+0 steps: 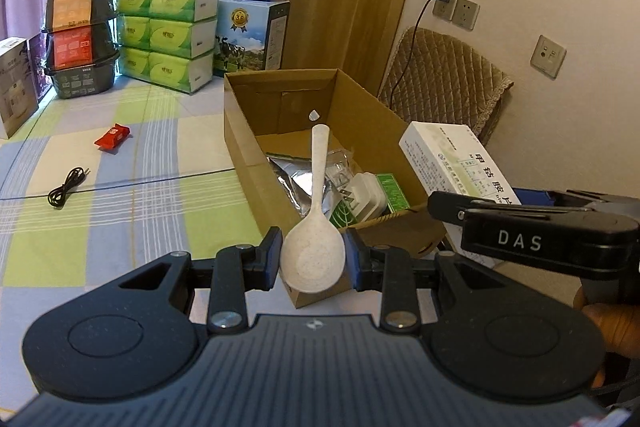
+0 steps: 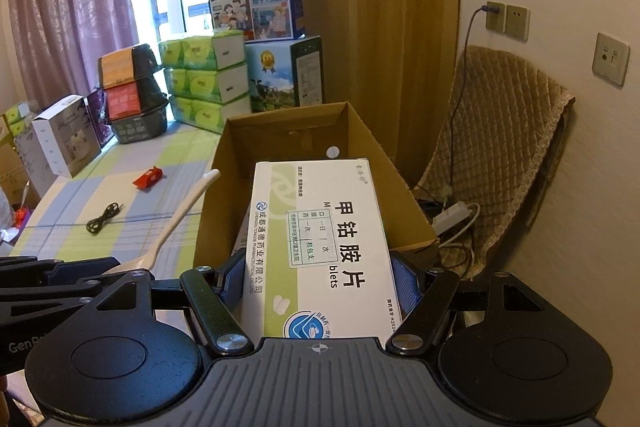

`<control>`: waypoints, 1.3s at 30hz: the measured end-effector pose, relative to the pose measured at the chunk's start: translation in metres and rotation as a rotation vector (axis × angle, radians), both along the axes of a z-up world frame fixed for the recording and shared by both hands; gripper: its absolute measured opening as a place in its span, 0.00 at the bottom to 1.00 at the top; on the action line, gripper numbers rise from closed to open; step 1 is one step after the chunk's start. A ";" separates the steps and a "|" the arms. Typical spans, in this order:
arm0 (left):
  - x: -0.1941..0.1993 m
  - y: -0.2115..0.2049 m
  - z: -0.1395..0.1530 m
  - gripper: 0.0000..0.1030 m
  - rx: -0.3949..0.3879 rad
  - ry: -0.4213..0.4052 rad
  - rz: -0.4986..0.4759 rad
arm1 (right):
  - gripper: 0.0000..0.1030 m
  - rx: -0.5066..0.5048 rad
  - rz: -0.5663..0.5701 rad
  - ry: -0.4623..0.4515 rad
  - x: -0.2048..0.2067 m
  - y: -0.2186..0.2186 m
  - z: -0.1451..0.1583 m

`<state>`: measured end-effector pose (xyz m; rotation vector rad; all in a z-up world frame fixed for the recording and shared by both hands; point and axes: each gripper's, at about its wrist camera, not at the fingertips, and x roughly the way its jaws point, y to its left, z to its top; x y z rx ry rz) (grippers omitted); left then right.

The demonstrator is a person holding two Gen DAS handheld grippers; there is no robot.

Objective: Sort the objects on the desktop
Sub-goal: 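Lower the spoon with the left tool while the right tool lowers the medicine box into the cardboard box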

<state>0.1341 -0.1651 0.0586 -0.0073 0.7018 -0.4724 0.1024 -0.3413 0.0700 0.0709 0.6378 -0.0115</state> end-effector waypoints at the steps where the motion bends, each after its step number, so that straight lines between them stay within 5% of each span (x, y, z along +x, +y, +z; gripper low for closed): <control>1: 0.001 -0.001 0.000 0.27 0.001 0.000 -0.001 | 0.67 0.000 -0.001 -0.001 0.000 -0.001 0.000; 17: 0.022 -0.021 -0.001 0.27 -0.011 0.013 0.004 | 0.67 -0.013 -0.010 -0.007 0.018 -0.019 0.002; 39: 0.107 -0.052 -0.011 0.27 -0.026 0.017 0.053 | 0.67 -0.006 0.023 0.018 0.103 -0.045 0.000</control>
